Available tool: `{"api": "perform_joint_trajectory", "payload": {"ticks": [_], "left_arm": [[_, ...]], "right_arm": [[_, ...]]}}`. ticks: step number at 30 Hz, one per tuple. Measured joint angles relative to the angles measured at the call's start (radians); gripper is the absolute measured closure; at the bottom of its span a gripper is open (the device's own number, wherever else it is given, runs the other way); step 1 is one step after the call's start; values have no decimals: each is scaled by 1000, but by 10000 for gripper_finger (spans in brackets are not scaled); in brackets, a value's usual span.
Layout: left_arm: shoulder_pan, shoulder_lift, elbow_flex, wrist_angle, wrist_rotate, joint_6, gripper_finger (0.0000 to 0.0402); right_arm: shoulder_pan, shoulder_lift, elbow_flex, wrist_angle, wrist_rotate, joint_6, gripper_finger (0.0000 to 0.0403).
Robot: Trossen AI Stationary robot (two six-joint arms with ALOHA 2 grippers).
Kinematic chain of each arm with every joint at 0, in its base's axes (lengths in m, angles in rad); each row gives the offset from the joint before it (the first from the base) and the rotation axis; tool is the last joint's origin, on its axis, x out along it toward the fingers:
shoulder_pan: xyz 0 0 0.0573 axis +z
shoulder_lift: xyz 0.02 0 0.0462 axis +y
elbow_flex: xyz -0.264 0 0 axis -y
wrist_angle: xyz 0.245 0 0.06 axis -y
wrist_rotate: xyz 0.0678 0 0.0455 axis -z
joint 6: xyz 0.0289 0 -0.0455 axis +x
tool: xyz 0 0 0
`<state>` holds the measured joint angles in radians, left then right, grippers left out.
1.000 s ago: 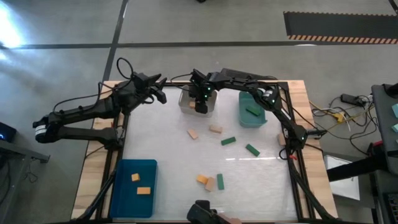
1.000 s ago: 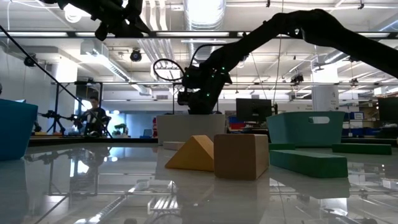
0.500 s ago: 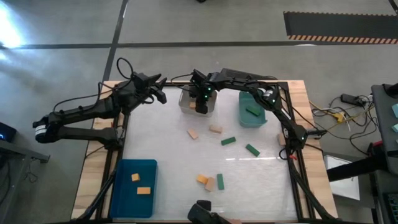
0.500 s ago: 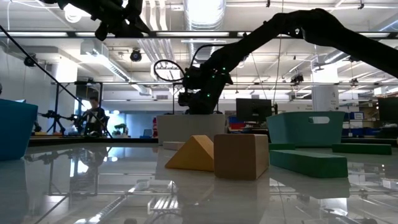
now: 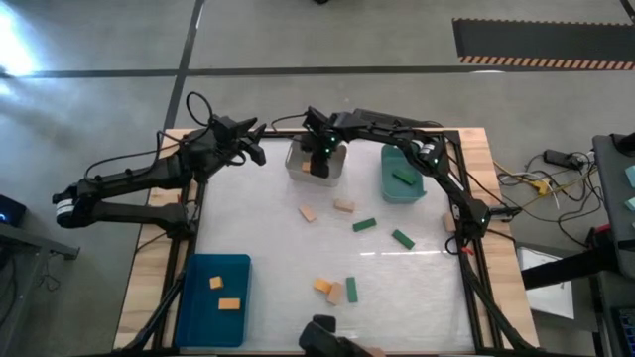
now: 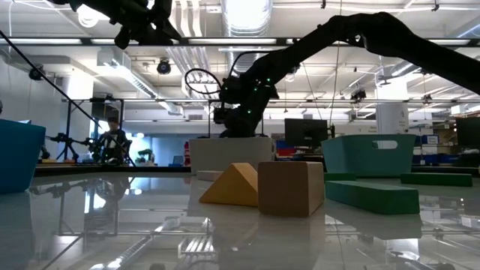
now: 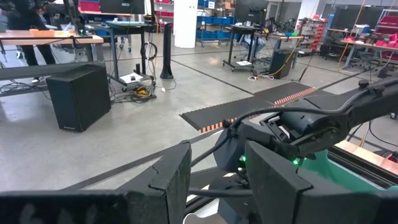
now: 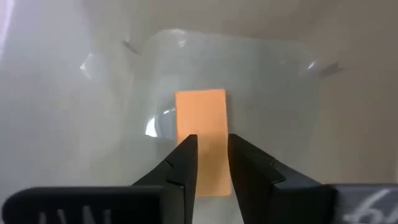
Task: Sort & place blocks by color
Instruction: Put the yellow block into the blue bin
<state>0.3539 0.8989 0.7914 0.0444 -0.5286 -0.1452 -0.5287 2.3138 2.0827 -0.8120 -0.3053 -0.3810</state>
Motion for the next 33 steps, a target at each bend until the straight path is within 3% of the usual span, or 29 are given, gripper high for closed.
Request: {"api": "perform_joint_trajectory", "payload": {"ticks": [12,16,20,29,33], "left_arm": [[0,0,0,0,0,0,265],[0,0,0,0,0,0,265],[0,0,0,0,0,0,265],[0,0,0,0,-1,0,265],[0,0,0,0,-5,0,265]], "right_arm": [[-2,0,60,-32,-41,-2,388],[-2,0,52,-46,-62,-29,388],[-2,0,43,-48,-63,-29,348],[-2,-1,25,-42,-62,-48,199],[-2,-1,-1,-39,-61,-56,152]]}}
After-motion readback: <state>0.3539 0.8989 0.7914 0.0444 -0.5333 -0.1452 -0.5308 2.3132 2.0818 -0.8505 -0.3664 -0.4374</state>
